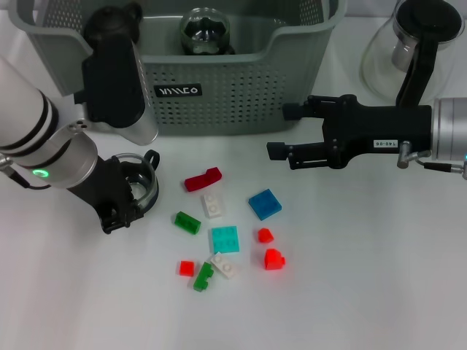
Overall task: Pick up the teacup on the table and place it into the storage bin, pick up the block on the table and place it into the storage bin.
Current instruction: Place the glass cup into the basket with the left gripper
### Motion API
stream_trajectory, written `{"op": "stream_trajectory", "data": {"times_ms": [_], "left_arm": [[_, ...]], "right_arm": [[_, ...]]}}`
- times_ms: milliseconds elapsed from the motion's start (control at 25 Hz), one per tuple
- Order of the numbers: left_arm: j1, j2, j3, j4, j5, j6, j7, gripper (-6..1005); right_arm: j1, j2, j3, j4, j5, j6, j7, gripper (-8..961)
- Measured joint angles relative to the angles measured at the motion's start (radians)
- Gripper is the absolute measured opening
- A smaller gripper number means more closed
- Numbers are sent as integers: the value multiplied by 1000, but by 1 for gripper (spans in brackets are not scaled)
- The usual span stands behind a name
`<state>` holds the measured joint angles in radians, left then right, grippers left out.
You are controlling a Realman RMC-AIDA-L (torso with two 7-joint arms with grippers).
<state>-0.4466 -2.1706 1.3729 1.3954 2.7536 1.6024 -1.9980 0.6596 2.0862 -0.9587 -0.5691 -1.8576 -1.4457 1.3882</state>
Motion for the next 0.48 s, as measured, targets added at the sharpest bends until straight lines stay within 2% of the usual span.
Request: {"op": "stream_trajectory", "data": {"times_ms": [80,280,320,360,400,480], "left_arm": [[0,0,-2,14,0,15,-1,54],[1,-1,-40,89,-41,100,-19,34],[0,-1,-65,109,-63,130,-24,34],[-7,-1,-131,141,-120,188,-33,34],[-7,-1,-131,141,-120,188,-33,34],[-24,0,-268,169,-234,266,-43,34]], "right_arm": [[0,0,0,0,0,-2,0,868],[0,0,0,0,0,-14,0,869],[-1,-3,0,0,-1,-29,0,869],[-1,-3,0,0,-1,-29,0,869],[-2,-5,0,0,-2,-38,0,869],[-7,-11,0,0,-2,-50,0,869]]}}
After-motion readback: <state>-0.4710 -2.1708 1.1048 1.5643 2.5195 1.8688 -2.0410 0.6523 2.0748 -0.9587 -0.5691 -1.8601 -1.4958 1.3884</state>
